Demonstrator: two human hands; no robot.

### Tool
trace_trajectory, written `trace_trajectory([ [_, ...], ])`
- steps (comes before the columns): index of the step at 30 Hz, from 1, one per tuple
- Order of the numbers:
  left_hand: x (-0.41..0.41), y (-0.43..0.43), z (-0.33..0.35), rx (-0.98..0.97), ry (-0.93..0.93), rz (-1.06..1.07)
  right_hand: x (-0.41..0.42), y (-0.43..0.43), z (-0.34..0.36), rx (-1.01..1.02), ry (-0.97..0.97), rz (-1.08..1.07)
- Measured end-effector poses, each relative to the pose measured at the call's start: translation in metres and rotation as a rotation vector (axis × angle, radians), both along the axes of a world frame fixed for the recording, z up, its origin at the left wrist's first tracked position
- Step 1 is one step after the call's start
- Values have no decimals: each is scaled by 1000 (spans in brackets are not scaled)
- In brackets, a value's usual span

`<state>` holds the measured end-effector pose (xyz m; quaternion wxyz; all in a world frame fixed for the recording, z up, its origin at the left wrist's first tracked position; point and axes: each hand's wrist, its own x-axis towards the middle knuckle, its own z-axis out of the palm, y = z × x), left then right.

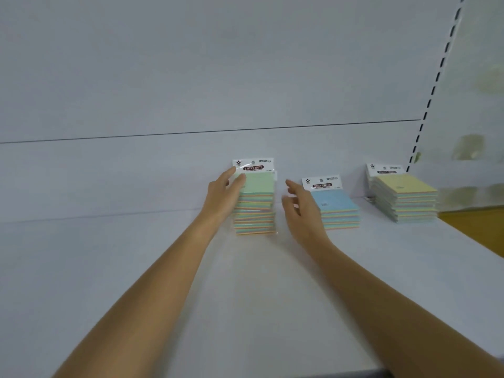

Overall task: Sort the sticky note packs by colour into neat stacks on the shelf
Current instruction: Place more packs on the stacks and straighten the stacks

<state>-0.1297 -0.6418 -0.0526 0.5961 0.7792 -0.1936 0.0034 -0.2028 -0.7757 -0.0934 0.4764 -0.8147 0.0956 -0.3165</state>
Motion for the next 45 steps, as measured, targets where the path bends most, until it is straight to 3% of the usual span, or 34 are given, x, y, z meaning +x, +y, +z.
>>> trace_trajectory([
  [3,-16,9,-17,-57,-144,-24,-6,9,6,-70,-65,97],
  [7,-17,22,-43,80,-307,-32,1,17,1,-188,-2,119],
  [15,-12,19,-47,24,-382,37,4,14,0,-148,-28,119],
  [19,-18,19,-43,-17,-366,36,3,13,2,-145,-11,105],
  [24,-20,26,-45,122,-65,-92,4,7,-7,-92,322,226],
  [27,-19,27,-50,176,-99,-91,9,2,-15,-77,375,244],
  [45,-13,28,-49,179,-169,-21,6,1,-6,-58,251,206],
])
